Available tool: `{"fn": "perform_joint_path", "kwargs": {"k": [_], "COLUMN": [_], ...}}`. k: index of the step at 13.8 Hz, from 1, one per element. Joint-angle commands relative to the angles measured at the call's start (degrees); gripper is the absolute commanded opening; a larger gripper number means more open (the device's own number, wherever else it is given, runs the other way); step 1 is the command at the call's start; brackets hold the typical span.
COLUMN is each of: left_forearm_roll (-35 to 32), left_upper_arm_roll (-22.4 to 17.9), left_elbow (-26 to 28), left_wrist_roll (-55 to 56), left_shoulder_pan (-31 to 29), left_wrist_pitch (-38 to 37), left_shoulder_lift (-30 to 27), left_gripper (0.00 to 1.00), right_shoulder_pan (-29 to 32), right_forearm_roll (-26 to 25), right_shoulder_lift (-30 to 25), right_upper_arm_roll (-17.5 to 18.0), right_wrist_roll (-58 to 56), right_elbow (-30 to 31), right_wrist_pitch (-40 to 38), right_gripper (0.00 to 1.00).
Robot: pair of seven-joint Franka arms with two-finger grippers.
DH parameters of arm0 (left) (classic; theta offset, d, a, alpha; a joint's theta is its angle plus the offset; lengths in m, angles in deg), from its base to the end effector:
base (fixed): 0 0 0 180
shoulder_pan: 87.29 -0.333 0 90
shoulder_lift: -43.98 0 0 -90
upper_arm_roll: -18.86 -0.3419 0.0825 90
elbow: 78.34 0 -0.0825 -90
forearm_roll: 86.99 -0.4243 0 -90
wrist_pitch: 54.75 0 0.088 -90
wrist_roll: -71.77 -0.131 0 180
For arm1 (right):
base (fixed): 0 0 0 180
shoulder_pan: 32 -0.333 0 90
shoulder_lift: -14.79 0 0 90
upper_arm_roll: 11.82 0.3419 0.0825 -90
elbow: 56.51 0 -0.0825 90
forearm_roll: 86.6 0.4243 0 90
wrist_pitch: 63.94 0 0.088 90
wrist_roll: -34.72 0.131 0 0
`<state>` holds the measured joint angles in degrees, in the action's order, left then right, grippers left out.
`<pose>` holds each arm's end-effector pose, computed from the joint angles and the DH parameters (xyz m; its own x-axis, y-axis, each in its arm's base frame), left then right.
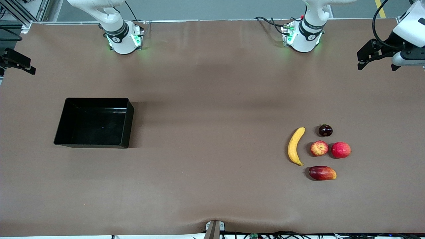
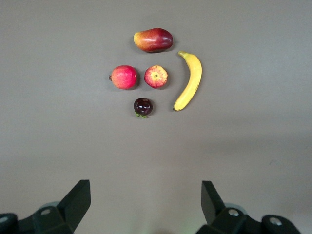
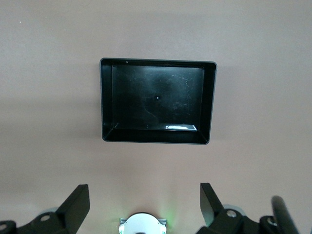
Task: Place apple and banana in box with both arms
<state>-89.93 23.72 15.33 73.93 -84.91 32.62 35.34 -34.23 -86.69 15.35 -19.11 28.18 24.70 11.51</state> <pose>0.5353 -0.0649 0.6750 0.9954 -0.0857 0.0428 -0.0830 -0.9946 -0.0622 0.5648 -0.0498 0.6766 0.9936 0.0258 -0.1096 0.0249 -0.9996 -0.0098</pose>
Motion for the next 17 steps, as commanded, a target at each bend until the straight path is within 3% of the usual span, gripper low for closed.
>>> {"fn": "perform_joint_path", "kwargs": {"k": [1, 9, 11, 17], "left_forearm_roll": [0.9, 0.8, 0.1, 0.1], "left_upper_arm_roll": [0.0, 0.0, 0.0, -0.2], "left_elbow": [-1.7, -3.3, -2.9, 3.5], "left_wrist_roll": [0.0, -0.3, 0.3, 4.5], "left_shoulder_pan": [0.2, -0.2, 0.0, -0.7], "left_wrist_pitch": [-1.1, -1.1, -0.2, 17.5], "left_shoulder_lift": [0.6, 6.0, 9.1, 17.8], "left_gripper": [1.0, 1.0, 1.0, 1.0], "right_shoulder_pan": [0.7, 0.9, 1.4, 1.5], "right_forearm_roll": [-0.4, -0.5, -1.5, -4.4], "right_shoulder_lift": [-0.6, -0.5, 2.6, 4.3], "right_upper_arm_roll": [0.4, 0.4, 0.4, 0.3], "right_wrist_roll": [-0.7, -0.7, -0.7, -1.1], "right_elbow": [0.5, 0.5, -1.1, -1.9], "right_wrist_pitch": [-0.1, 0.0, -0.2, 2.8], "right_gripper": [1.0, 1.0, 1.0, 1.0]}}
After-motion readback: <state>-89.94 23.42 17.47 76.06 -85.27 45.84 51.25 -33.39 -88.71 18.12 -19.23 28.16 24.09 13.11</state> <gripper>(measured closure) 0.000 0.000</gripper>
